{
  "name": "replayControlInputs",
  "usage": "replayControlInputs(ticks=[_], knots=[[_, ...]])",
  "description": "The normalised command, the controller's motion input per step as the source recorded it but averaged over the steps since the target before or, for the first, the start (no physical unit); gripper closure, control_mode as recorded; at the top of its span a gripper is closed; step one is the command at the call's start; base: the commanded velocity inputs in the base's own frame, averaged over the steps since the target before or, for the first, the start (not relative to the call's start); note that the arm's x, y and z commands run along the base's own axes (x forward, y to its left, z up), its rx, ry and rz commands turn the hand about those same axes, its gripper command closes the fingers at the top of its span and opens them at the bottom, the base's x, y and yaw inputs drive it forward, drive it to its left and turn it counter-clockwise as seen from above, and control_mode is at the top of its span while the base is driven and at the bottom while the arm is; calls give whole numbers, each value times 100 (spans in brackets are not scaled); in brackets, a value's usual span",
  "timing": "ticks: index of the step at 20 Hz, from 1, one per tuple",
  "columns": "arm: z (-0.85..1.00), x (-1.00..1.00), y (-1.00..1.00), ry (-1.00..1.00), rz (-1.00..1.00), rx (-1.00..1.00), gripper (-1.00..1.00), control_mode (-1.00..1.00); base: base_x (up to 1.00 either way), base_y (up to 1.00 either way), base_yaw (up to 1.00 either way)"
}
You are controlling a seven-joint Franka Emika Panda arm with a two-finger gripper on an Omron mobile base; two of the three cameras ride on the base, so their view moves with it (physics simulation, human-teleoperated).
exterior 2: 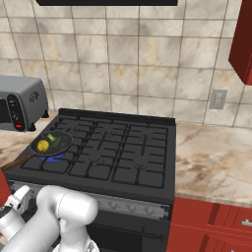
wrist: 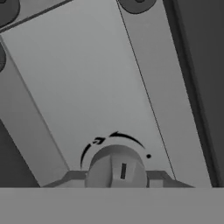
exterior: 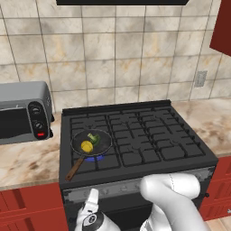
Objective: Put the lemon and broccoli in the pan. Then turn on the front left burner and set the heat to medium.
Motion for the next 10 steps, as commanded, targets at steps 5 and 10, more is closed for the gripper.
replayControlInputs(ticks=[5,10], knots=[[-22,-8,-20,0,-1,-39,100,-100,0,0,0],[-23,-10,-17,0,-1,-37,100,-100,0,0,0]])
